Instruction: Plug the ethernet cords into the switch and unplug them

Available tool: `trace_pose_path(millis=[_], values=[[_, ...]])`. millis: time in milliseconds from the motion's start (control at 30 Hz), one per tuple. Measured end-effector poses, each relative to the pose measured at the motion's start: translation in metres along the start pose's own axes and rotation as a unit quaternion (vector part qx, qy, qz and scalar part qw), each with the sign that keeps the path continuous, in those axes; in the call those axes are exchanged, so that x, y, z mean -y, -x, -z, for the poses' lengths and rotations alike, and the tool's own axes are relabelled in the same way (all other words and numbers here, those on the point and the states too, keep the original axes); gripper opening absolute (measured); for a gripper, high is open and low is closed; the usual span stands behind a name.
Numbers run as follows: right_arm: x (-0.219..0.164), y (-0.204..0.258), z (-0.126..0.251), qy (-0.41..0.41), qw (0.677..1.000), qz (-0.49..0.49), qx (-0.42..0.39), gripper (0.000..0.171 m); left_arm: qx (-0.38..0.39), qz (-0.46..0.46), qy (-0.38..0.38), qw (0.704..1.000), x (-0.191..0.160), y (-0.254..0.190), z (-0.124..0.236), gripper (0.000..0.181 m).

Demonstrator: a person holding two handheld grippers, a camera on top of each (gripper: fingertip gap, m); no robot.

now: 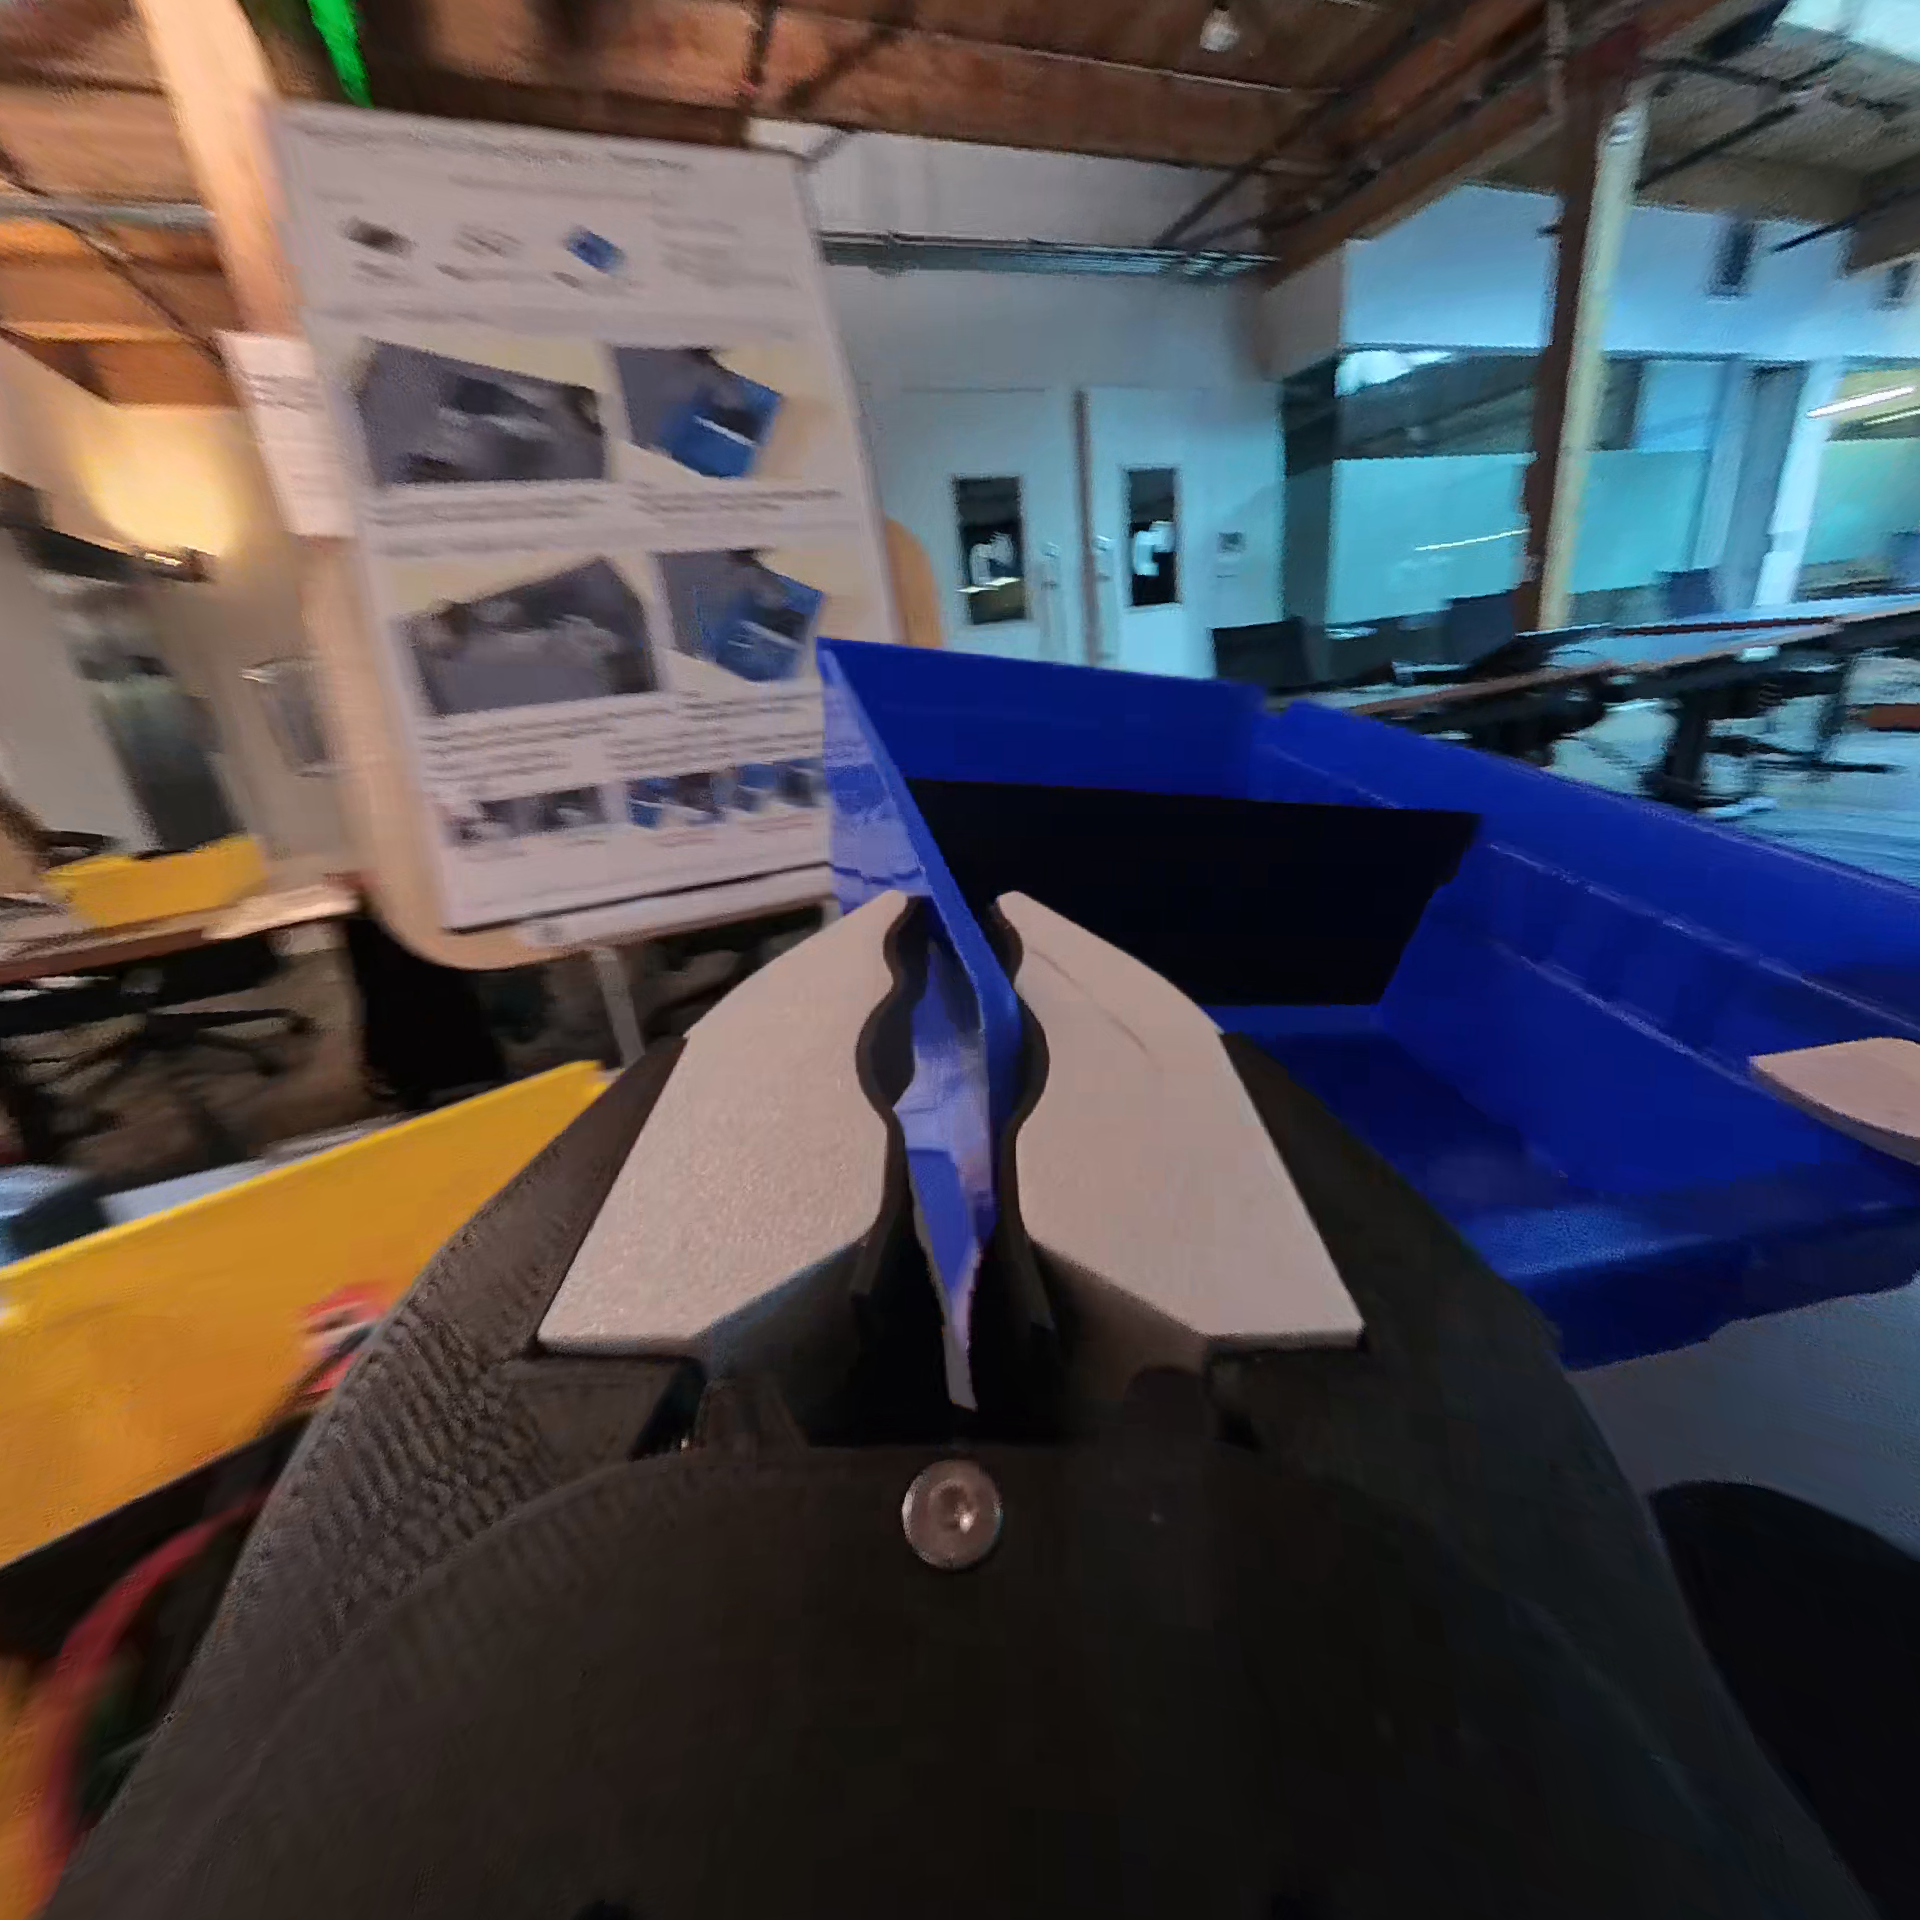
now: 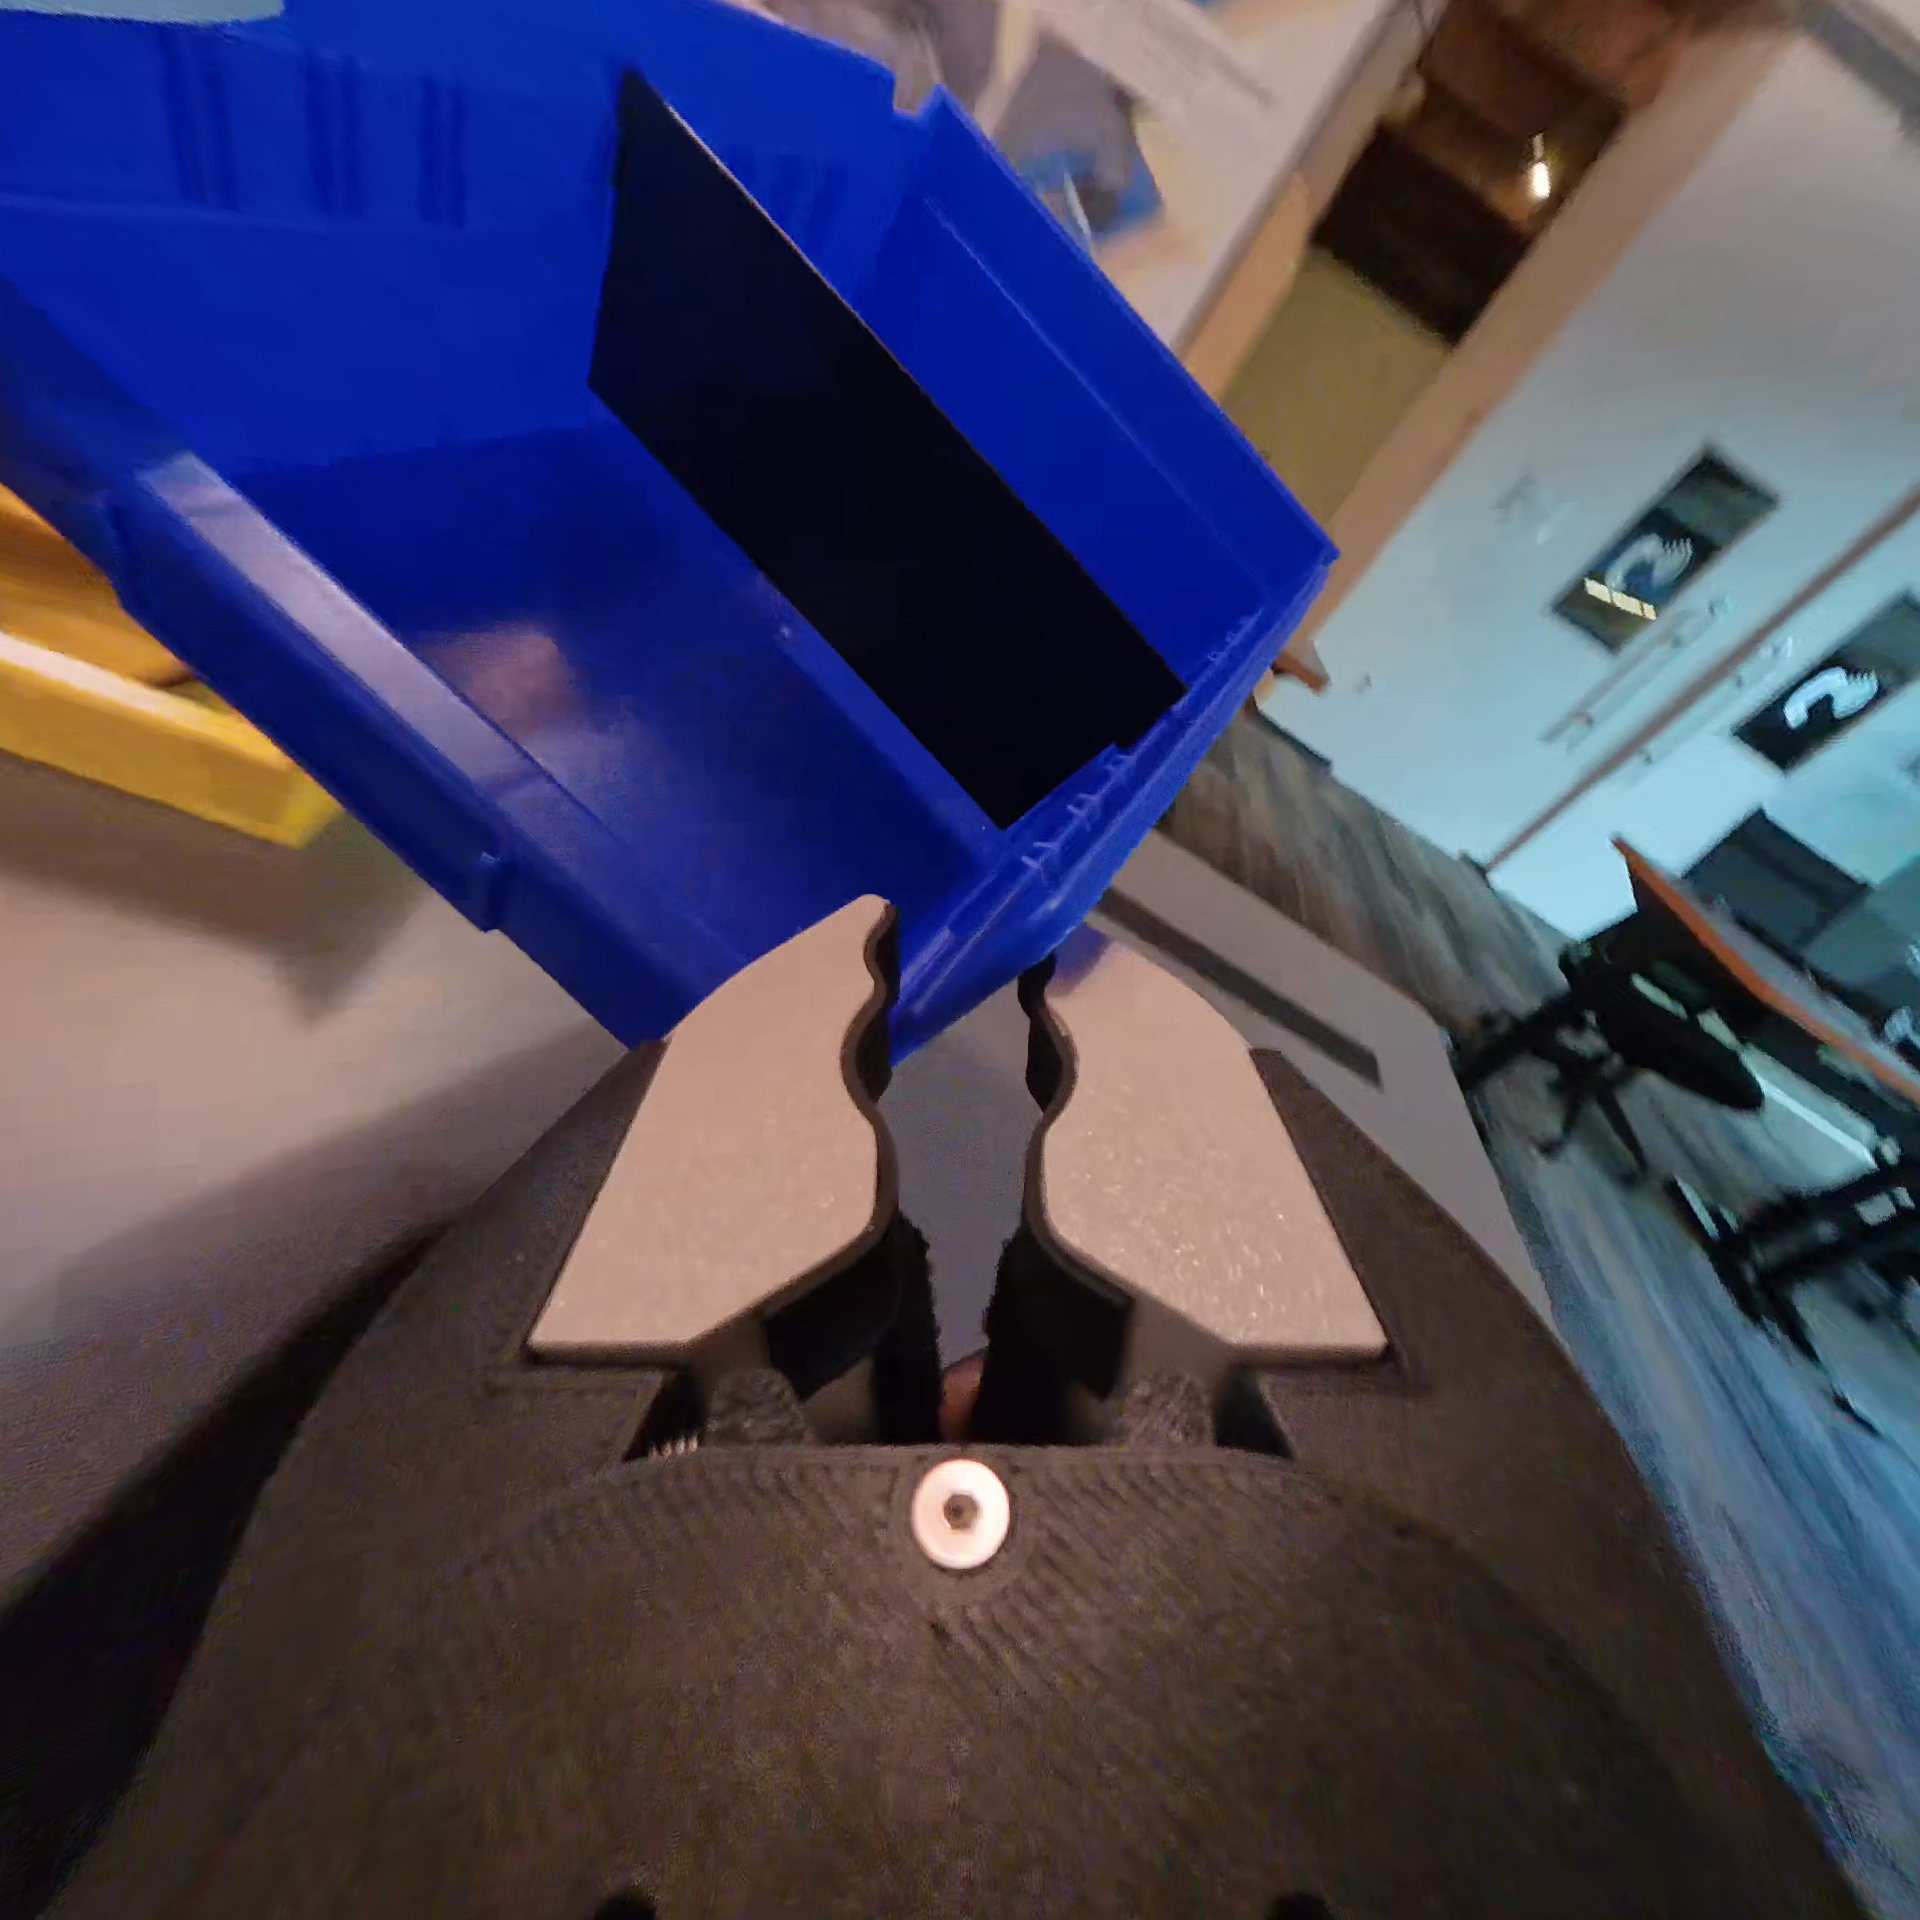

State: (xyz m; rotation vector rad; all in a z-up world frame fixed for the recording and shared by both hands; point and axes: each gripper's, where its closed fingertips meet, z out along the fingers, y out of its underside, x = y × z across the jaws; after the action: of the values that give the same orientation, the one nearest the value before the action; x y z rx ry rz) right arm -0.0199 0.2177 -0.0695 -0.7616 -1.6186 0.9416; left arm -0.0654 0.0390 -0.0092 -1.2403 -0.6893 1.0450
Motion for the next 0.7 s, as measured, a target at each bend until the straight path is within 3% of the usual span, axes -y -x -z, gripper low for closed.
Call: trace_pose_path(millis=[133, 300, 500, 567, 633, 700], values=[[-0.057, -0.036, 0.006, 0.058, 0.998, -0.033, -0.018, 0.020, -0.054, 0.023, 0.039, 0.998, -0.042, -0.057, -0.033, 0.012], [-0.113, -0.047, 0.005, 0.131, 0.991, -0.027, -0.029, 0.020, -0.077, 0.032, 0.093, 0.992, -0.092, -0.093, -0.057, 0.011], [-0.140, -0.051, 0.005, 0.150, 0.987, -0.046, -0.042, 0.019, -0.105, 0.016, 0.123, 0.987, -0.123, -0.111, -0.062, 0.017], [-0.144, -0.053, 0.006, 0.152, 0.986, -0.057, -0.038, 0.018, -0.153, 0.024, 0.143, 0.978, -0.128, -0.119, -0.058, 0.030], [-0.145, -0.055, 0.008, 0.147, 0.985, -0.085, -0.029, 0.018, -0.175, 0.044, 0.161, 0.970, -0.128, -0.120, -0.053, 0.066], [-0.141, -0.060, 0.012, 0.132, 0.986, -0.098, -0.034, 0.023, -0.189, 0.036, 0.165, 0.967, -0.119, -0.117, -0.045, 0.081]])
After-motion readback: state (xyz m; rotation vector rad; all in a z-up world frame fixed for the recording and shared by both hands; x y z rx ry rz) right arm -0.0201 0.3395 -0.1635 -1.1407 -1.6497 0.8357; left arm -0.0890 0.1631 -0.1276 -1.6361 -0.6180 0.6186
